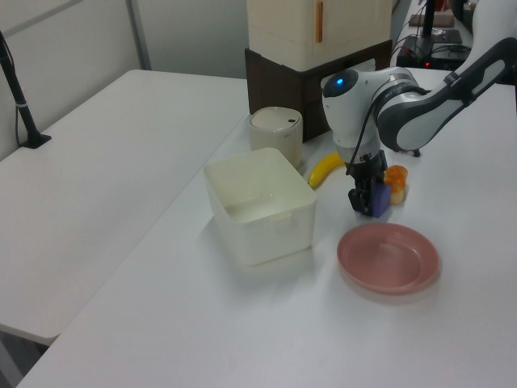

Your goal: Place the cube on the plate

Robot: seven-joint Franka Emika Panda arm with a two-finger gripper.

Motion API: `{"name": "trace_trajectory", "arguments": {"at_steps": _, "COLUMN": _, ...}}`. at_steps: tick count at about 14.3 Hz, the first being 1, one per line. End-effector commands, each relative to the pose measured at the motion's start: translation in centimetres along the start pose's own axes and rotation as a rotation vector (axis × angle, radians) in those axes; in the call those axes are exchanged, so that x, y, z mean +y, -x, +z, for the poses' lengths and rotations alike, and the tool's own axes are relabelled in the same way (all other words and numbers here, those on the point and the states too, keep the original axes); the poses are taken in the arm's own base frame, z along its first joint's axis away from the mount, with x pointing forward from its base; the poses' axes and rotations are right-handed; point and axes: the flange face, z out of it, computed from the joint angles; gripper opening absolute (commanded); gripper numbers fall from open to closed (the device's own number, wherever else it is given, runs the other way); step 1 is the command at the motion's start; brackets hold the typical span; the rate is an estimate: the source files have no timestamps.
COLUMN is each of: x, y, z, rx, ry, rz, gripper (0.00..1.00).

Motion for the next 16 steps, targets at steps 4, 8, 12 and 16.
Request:
{"name": "trace_trajectory", "arguments": {"at_steps": 4, "x": 0.2, "y": 0.0, "z": -0.3, "rx": 0.000, "ry": 0.007, "rz": -0.005, "gripper": 0.14}}
{"name": "trace_trajectory", "arguments": {"at_steps": 8, "x": 1.0, "y": -0.7, "z": -1.1, "rx": 0.012, "ry": -0.006, "rz": 0.014, "gripper": 0.06}}
{"name": "trace_trajectory", "arguments": {"at_steps": 12, "x": 2.0, "y": -1.3, "z": -2.1, "rx": 0.025, "ry": -0.013, "rz": 0.031, "gripper": 0.00}}
{"name": "trace_trajectory", "arguments": {"at_steps": 16, "x": 3.1, "y": -2.0, "z": -4.1, "rx": 0.035, "ry": -0.060, "rz": 0.072, "gripper": 0.00}}
